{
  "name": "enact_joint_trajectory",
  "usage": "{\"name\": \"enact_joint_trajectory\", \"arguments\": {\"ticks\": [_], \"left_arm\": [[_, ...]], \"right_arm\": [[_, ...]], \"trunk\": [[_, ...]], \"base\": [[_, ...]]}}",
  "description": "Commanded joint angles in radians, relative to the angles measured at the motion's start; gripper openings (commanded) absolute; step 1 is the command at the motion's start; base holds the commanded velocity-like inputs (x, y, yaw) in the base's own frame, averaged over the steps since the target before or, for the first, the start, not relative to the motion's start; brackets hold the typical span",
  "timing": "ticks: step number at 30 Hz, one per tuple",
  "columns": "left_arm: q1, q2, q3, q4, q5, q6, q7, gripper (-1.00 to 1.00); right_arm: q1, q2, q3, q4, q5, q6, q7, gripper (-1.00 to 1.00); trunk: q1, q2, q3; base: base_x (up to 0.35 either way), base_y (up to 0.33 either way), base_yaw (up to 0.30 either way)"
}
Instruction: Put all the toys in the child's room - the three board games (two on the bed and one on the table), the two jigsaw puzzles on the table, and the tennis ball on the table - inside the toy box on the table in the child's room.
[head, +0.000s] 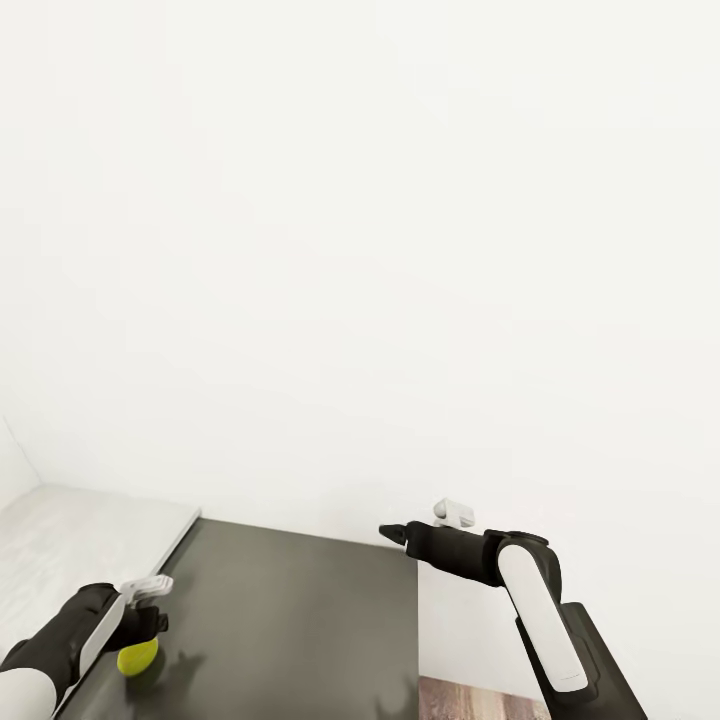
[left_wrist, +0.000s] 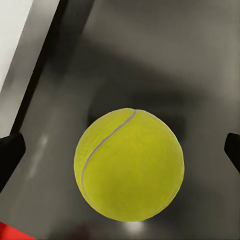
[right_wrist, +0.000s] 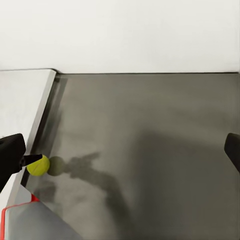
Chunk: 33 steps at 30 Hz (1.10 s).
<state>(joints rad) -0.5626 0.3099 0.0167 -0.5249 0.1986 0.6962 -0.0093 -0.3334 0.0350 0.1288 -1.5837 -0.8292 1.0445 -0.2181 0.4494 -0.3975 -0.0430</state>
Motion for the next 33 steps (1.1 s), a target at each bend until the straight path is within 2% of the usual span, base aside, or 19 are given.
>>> {"name": "enact_joint_trajectory", "arguments": {"ticks": [1,33], "left_arm": [[-0.001,0.0,0.001,-0.001,0.003,0.006,-0.001,1.0],[0.0,-0.002,0.0,-0.001,0.002,0.002,-0.001,1.0]], "right_arm": [[-0.001,0.0,0.0,-0.001,-0.01,0.003,-0.01,1.0],[-0.001,0.0,0.0,-0.001,-0.009,0.003,0.015,1.0]], "trunk": [[0.001,-0.003,-0.004],[0.001,-0.003,-0.05]], "base": [[0.0,0.0,0.0],[0.0,0.0,0.0]]}}
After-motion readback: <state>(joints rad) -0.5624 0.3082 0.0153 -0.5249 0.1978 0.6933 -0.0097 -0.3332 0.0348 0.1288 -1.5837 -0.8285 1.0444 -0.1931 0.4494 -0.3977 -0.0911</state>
